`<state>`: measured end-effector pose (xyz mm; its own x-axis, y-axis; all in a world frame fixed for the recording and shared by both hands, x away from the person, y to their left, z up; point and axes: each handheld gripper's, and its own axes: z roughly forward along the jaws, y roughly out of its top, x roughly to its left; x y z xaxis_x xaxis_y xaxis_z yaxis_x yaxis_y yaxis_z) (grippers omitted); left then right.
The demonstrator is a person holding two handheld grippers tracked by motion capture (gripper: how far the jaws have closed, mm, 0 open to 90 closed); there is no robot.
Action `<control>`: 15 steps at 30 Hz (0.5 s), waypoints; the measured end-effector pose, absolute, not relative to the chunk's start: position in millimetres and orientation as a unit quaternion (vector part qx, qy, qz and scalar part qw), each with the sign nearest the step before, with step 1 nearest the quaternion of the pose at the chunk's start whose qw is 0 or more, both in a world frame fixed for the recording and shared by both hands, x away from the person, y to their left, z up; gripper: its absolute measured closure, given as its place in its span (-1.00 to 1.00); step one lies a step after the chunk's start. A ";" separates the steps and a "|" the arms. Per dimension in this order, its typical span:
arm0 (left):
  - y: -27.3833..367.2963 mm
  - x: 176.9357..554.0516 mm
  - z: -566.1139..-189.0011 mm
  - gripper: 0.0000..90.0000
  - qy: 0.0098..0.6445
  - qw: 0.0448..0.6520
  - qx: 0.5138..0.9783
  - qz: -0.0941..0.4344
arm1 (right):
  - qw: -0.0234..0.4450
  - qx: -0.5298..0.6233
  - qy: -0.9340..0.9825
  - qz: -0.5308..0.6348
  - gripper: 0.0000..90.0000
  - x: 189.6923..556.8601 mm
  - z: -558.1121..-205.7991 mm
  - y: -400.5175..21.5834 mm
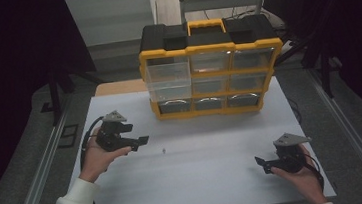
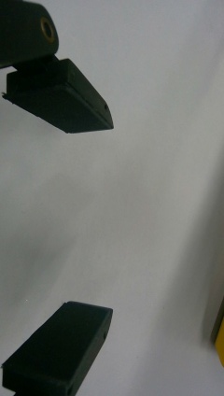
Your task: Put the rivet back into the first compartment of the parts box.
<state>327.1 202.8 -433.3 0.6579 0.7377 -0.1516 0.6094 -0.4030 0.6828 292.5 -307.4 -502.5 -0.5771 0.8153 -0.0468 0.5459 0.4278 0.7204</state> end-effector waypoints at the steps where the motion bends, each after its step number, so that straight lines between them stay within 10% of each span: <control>1: 200.8 327.8 -436.2 -0.56 0.404 0.363 0.835 0.086 | 0.199 0.415 0.821 0.338 -0.79 292.5 -502.4 -307.5; 15: 159.4 340.3 -475.3 -0.54 0.401 0.304 0.862 0.067 | 0.198 0.414 0.821 0.339 -0.79 292.4 -502.2 -307.7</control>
